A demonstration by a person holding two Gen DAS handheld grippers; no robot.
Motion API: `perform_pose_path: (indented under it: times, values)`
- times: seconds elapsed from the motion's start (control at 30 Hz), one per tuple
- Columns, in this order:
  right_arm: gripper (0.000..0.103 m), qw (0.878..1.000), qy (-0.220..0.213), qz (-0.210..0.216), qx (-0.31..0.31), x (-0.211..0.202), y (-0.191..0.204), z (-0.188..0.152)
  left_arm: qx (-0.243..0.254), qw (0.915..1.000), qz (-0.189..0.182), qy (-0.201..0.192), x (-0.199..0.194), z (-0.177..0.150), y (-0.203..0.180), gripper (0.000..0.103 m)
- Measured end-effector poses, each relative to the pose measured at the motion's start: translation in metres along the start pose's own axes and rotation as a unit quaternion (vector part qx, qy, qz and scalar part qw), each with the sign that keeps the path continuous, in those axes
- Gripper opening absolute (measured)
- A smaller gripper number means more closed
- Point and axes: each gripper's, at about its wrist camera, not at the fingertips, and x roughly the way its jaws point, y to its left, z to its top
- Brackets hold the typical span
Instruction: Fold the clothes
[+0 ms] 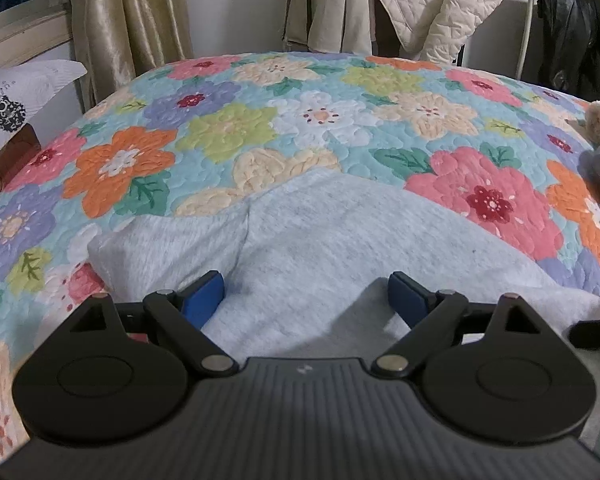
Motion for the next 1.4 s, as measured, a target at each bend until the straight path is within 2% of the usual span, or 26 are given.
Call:
perform_pose_path:
  times: [0.3, 0.43, 0.5, 0.6, 0.7, 0.77, 0.8, 0.83, 0.87, 0.93, 1.07, 1.13, 1.17, 1.2, 1.23, 1.27, 1.4]
  values:
    - [0.053, 1.0, 0.001, -0.006, 0.001, 0.006, 0.001, 0.002, -0.011, 0.9999, 0.008, 0.0, -0.029, -0.005, -0.002, 0.09]
    - [0.054, 1.0, 0.002, 0.003, 0.017, 0.004, -0.004, 0.002, -0.017, 0.9997, -0.017, -0.008, -0.054, -0.005, -0.002, 0.09]
    - [0.056, 1.0, 0.003, 0.0, 0.022, 0.0, -0.004, 0.003, 0.007, 0.9995, -0.028, -0.015, -0.071, -0.009, -0.006, 0.09]
    - [0.06, 1.0, 0.003, -0.014, 0.025, -0.014, -0.001, 0.003, 0.069, 0.9958, -0.052, -0.031, -0.097, -0.024, -0.017, 0.09]
    - [0.062, 0.999, -0.001, 0.002, 0.049, -0.035, -0.004, 0.002, 0.142, 0.9851, -0.092, -0.031, -0.115, -0.048, -0.036, 0.093]
    - [0.065, 0.992, -0.017, 0.069, 0.106, -0.049, -0.016, -0.002, 0.193, 0.9738, -0.118, -0.019, -0.12, -0.064, -0.052, 0.093]
    - [0.066, 0.984, -0.023, 0.106, 0.141, -0.054, -0.023, -0.005, 0.218, 0.9676, -0.128, -0.008, -0.12, -0.071, -0.06, 0.093]
    - [0.072, 0.973, -0.028, 0.144, 0.178, -0.056, -0.03, -0.008, 0.238, 0.9619, -0.134, -0.001, -0.118, -0.075, -0.069, 0.093]
    - [0.079, 0.968, -0.024, 0.156, 0.195, -0.054, -0.032, -0.011, 0.257, 0.9563, -0.139, 0.005, -0.115, -0.08, -0.078, 0.093]
    - [0.081, 0.965, -0.008, 0.158, 0.211, -0.046, -0.032, -0.016, 0.289, 0.9461, -0.145, 0.015, -0.108, -0.088, -0.093, 0.093]
    - [0.081, 0.957, 0.025, 0.161, 0.242, -0.029, -0.032, -0.026, 0.325, 0.9373, -0.123, 0.032, -0.089, -0.101, -0.111, 0.094]
    - [0.081, 0.952, 0.041, 0.162, 0.257, -0.02, -0.033, -0.031, 0.324, 0.9392, -0.112, 0.022, -0.084, -0.1, -0.113, 0.096]
    - [0.081, 0.949, 0.049, 0.163, 0.264, -0.016, -0.033, -0.034, 0.314, 0.9429, -0.109, 0.017, -0.083, -0.096, -0.111, 0.089]
    - [0.081, 0.947, 0.057, 0.164, 0.272, -0.012, -0.033, -0.036, 0.303, 0.9471, -0.106, 0.014, -0.081, -0.091, -0.108, 0.078]
    - [0.082, 0.946, 0.06, 0.164, 0.274, -0.008, -0.031, -0.038, 0.288, 0.951, -0.112, 0.015, -0.08, -0.086, -0.103, 0.074]
    - [0.082, 0.946, 0.062, 0.165, 0.273, -0.005, -0.029, -0.038, 0.272, 0.9545, -0.122, 0.017, -0.08, -0.082, -0.098, 0.062]
    - [0.082, 0.945, 0.059, 0.17, 0.274, 0.0, -0.027, -0.038, 0.241, 0.96, -0.142, 0.02, -0.08, -0.075, -0.091, 0.052]
